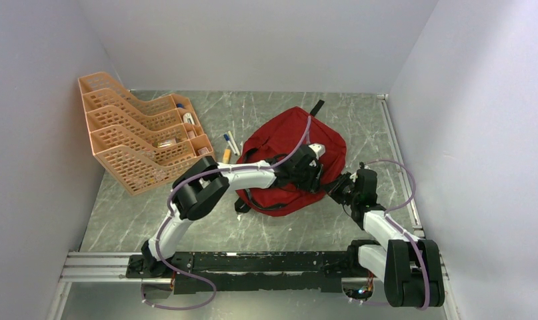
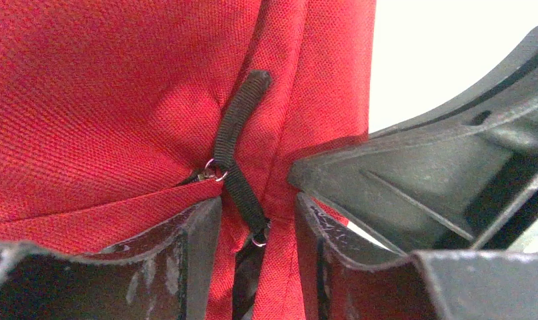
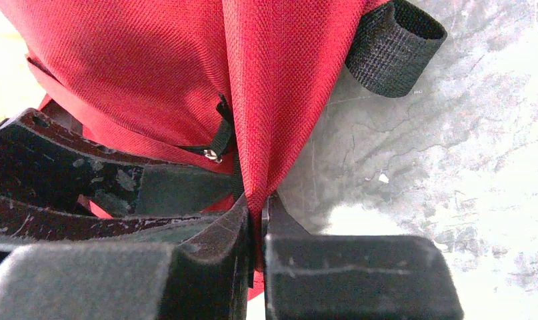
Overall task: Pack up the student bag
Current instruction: Zip the student bag at the center of the board.
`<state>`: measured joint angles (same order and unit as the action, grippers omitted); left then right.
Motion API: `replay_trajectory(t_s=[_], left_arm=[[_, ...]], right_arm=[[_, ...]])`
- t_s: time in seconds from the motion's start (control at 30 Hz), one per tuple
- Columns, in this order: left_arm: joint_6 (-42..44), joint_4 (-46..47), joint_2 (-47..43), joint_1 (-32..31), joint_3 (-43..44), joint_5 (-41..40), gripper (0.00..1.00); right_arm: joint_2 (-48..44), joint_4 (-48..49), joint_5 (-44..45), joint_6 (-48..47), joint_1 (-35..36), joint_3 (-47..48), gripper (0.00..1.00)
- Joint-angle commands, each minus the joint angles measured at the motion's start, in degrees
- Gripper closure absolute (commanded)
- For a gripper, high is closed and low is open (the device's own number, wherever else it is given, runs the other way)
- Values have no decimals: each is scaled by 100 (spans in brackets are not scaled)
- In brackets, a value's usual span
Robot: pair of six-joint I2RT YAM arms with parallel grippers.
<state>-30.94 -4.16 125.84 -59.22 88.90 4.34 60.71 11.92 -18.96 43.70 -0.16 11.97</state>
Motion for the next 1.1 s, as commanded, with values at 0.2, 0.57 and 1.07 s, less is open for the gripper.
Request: replay_trajectory(t_s=[0.2, 0.57, 1.07], left_arm=[[-151, 372, 586, 137, 166, 201, 64], [38, 372, 164, 173, -211, 41, 95], [772, 1001, -1281, 174, -1669, 371, 95]], right_arm=[[-140, -80, -572, -21, 34, -65, 100], [-183, -153, -438, -59, 35, -107, 100], [-199, -234, -224, -137, 35, -104, 100]])
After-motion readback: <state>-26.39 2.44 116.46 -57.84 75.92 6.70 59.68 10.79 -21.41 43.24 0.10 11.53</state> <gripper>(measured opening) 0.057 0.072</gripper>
